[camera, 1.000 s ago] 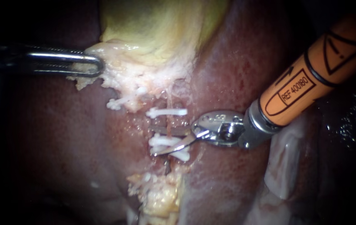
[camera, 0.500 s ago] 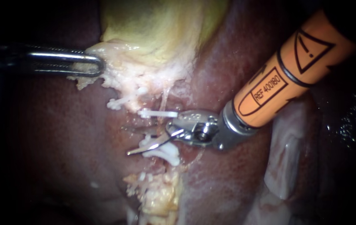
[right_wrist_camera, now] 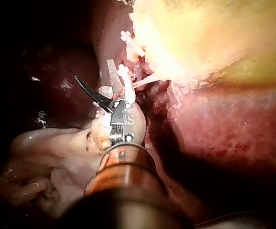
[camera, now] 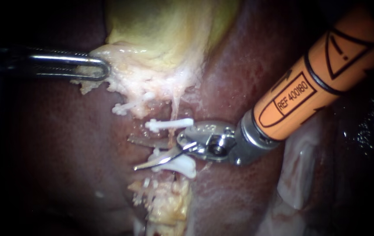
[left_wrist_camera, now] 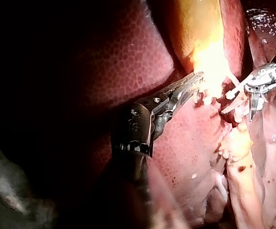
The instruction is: Go to the cutting position right tube
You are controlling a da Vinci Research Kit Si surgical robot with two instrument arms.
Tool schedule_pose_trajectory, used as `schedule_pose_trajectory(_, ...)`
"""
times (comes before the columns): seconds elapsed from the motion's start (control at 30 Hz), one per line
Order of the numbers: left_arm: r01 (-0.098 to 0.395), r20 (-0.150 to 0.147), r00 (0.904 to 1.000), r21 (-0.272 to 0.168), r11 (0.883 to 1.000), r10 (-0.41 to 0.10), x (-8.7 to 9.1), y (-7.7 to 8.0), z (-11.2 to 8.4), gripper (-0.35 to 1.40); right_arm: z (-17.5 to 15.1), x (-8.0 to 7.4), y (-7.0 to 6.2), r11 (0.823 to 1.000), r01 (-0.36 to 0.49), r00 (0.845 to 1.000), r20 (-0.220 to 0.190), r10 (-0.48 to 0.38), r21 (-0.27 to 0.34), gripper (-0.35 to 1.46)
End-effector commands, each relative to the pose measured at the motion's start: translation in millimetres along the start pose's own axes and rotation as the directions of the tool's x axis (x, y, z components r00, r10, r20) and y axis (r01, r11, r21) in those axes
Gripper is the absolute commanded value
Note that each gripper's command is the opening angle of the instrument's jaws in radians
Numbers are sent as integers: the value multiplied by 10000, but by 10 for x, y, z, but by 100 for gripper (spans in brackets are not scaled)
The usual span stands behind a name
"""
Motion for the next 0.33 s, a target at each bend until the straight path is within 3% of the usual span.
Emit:
schedule_pose_trajectory(0.03, -7, -2, 10000, -2, 10000, 7, 0, 0, 0, -35, 0, -1, 1, 10000, -2, 10000, -1, 2, -16, 130)
schedule_pose_trajectory(0.33, -5, -5, 10000, 5, 10000, 5, 0, 0, 2, -35, -2, -5, 8, 9998, 19, 10000, -54, -21, -206, 130)
